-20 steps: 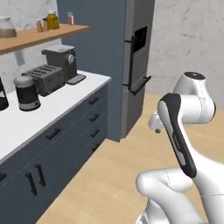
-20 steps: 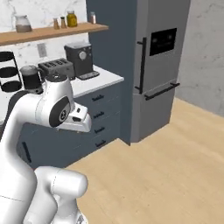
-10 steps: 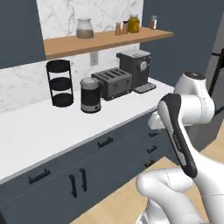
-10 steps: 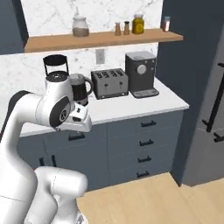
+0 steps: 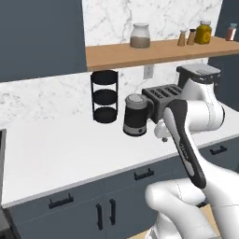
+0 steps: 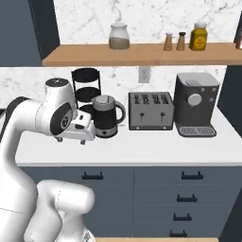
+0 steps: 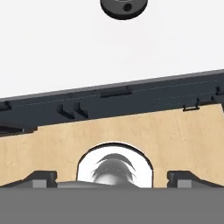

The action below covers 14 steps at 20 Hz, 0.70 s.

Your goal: Navigate to the coffee machine.

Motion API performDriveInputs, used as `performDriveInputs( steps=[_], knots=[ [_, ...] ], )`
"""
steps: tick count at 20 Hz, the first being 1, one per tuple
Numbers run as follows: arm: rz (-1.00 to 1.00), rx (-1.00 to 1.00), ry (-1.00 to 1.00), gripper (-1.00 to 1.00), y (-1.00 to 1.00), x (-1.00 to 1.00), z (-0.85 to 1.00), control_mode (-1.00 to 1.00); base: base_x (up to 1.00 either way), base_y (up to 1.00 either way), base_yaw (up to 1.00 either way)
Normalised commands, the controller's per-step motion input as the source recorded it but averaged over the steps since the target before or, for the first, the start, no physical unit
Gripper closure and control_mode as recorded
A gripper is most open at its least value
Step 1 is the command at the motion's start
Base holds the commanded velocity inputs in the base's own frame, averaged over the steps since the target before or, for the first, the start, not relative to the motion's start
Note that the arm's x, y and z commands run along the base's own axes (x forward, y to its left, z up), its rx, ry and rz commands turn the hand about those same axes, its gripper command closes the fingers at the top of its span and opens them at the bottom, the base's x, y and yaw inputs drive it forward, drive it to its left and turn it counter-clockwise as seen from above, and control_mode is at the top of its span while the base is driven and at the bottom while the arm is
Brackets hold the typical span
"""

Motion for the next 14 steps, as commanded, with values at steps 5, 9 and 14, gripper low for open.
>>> performDriveInputs(
  steps=[5,9,14],
  knots=[
    [0.00,0.00,0.00,-1.00,0.00,0.00,0.00,1.00,0.12,-1.00,0.19],
    [0.00,0.00,0.00,-1.00,0.00,0.00,0.00,1.00,0.04,-0.96,0.16],
    [0.00,0.00,0.00,-1.00,0.00,0.00,0.00,1.00,0.24,-0.80,0.13]
  ],
)
